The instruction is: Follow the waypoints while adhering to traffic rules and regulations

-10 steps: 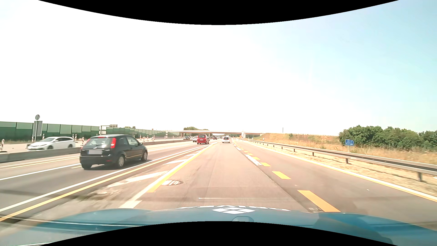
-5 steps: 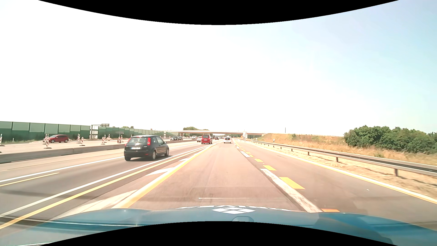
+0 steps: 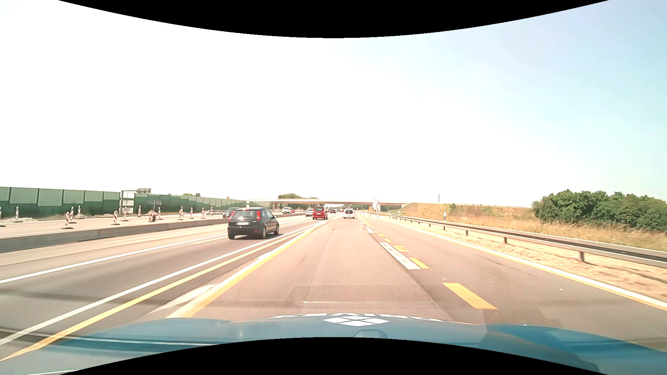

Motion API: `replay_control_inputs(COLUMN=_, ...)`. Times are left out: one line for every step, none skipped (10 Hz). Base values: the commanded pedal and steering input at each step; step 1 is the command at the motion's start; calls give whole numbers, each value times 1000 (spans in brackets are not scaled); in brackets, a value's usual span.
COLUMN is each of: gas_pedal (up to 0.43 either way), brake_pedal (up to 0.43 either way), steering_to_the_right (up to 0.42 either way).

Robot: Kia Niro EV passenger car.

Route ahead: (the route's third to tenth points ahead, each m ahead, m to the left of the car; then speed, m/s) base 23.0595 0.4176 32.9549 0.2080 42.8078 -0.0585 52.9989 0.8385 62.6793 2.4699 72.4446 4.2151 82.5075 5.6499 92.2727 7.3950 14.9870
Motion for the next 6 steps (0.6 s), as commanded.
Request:
replay_control_inputs(gas_pedal=299, brake_pedal=0, steering_to_the_right=0)
replay_control_inputs(gas_pedal=299, brake_pedal=0, steering_to_the_right=0)
replay_control_inputs(gas_pedal=299, brake_pedal=0, steering_to_the_right=0)
replay_control_inputs(gas_pedal=299, brake_pedal=0, steering_to_the_right=1)
replay_control_inputs(gas_pedal=299, brake_pedal=0, steering_to_the_right=1)
replay_control_inputs(gas_pedal=311, brake_pedal=0, steering_to_the_right=1)
